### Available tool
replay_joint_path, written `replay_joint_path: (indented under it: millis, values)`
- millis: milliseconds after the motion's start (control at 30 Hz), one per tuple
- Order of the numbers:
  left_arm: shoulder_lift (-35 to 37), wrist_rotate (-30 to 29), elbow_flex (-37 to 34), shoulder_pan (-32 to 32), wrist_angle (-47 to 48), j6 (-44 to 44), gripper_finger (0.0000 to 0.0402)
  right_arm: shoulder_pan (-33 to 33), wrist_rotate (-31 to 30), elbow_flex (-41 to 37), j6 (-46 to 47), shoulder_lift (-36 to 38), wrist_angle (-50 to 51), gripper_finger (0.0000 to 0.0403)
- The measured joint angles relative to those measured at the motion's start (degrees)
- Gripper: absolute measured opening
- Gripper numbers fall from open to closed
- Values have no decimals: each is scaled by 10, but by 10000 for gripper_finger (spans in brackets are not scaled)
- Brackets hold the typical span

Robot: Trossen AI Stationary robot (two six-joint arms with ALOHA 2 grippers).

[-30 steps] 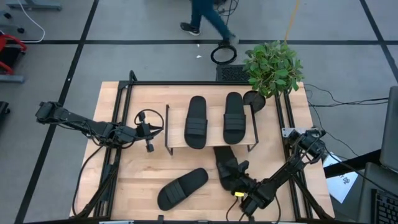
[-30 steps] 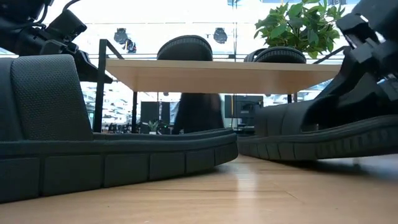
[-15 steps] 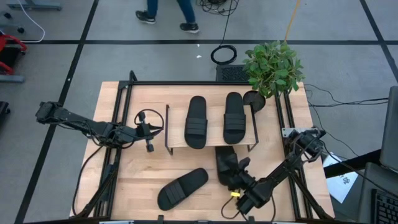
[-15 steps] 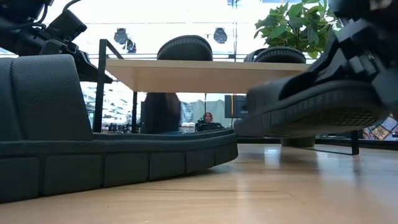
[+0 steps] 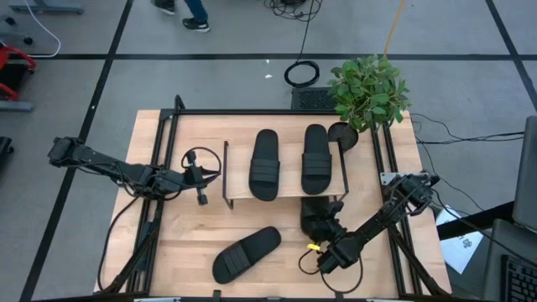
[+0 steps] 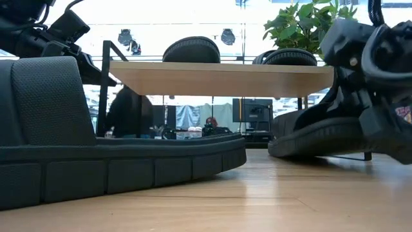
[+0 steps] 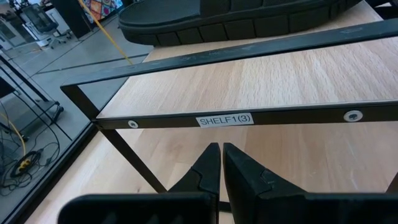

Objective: Pick and place slides into the shelf
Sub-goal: Put the black slides under the shelf

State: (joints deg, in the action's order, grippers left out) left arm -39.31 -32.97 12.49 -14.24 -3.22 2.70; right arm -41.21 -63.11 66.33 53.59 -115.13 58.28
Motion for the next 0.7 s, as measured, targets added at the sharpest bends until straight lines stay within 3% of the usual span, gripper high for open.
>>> replay_joint_path:
  millis: [133,267,367,700]
  values:
    - [0,0,0,0,0,0,21,0,6,-8,-6,0,-24,1]
    - [0,0,0,0,0,-2,21,0,65,-8,-9,1,-36,19]
    - [0,0,0,0,0,-2,21,0,104,-8,-19,2,-57,60]
    - [0,0,0,0,0,-3,21,-9,111,8,-22,5,-65,214]
